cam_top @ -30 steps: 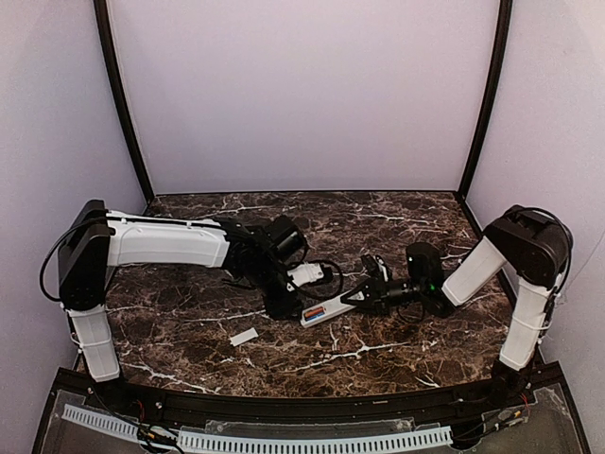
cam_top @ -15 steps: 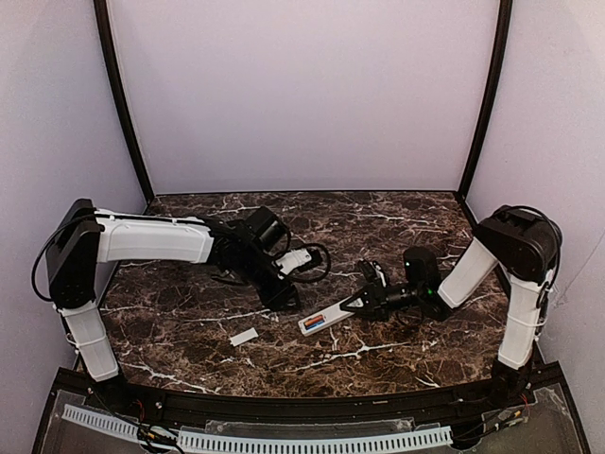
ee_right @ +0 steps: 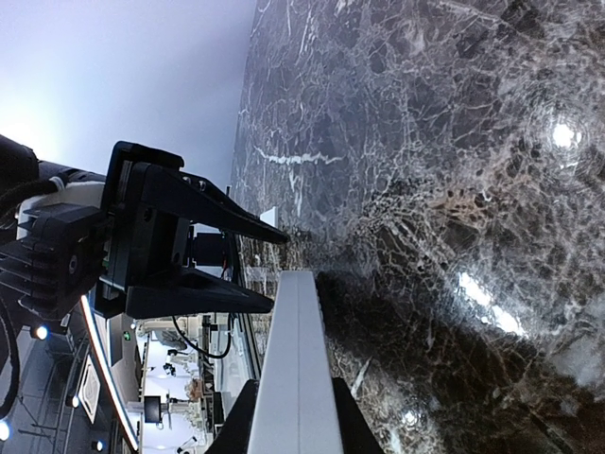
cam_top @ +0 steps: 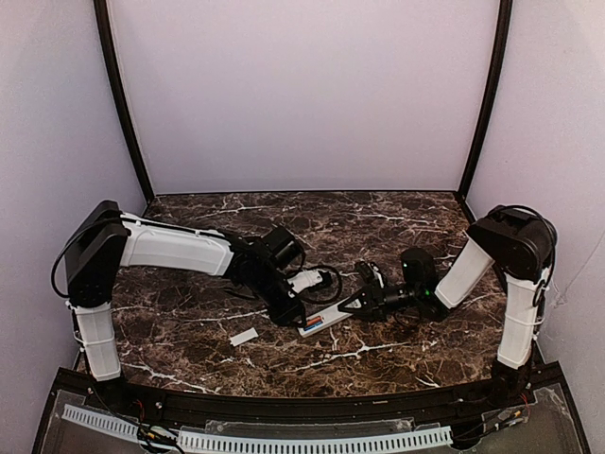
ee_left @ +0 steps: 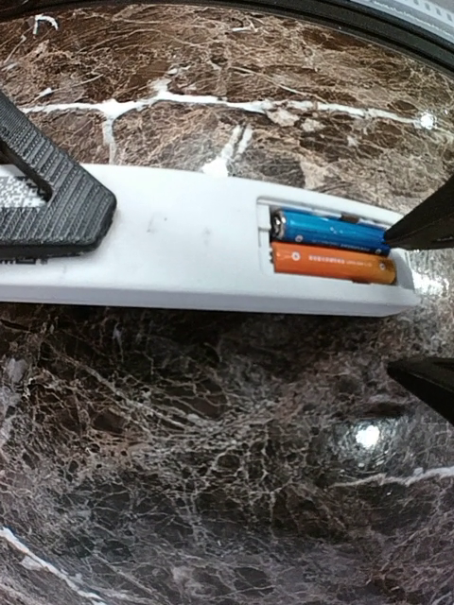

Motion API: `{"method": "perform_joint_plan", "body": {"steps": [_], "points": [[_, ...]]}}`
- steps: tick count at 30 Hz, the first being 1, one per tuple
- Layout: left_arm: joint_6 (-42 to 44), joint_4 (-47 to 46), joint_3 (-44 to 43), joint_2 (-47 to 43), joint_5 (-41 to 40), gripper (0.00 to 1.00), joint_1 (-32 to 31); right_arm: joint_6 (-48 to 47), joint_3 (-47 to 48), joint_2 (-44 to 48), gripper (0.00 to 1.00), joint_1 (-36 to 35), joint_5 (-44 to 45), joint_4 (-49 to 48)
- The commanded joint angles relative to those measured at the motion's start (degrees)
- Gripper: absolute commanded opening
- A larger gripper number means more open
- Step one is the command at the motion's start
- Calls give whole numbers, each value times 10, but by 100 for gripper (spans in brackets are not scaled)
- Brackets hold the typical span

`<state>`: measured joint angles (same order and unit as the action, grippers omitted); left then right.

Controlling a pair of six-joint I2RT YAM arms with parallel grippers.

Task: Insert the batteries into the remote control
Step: Press the battery in the battery compartment.

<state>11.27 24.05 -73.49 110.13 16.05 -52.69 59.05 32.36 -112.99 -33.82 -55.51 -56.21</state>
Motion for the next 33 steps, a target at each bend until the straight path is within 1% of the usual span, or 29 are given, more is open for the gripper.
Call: {"method": "perform_joint_plan", "body": {"steps": [1, 7, 10, 16, 19, 25, 27, 31, 32, 33], "points": [[8, 10, -17, 7, -7, 36, -1, 5, 3, -9, 0, -6, -4, -29], [7, 15, -28, 17, -3, 29, -2, 6, 3, -9, 0, -6, -5, -29], [12, 19, -27, 20, -1, 27, -3, 6, 3, -10, 0, -6, -5, -29], [30, 33, -22, 32, -16, 27, -20, 12, 1, -14, 0, -6, -4, -37], [41, 43, -19, 41, -45, 27, -30, 12, -2, -14, 0, -6, -4, -36], [33, 50, -20, 44, -75, 27, -33, 11, -3, -14, 0, -6, -2, -35], [29, 48, -23, 37, -66, 28, -30, 11, -4, -14, 0, -6, -2, -35], [11, 19, -24, 3, 7, 35, -18, 7, -4, -10, 0, -6, -2, -30], [7, 6, -23, -3, 30, 36, -15, 6, -4, -10, 0, -6, -1, -29], [1, 1, -23, -5, 37, 37, -14, 5, -4, -10, 0, -6, -1, -28]]}}
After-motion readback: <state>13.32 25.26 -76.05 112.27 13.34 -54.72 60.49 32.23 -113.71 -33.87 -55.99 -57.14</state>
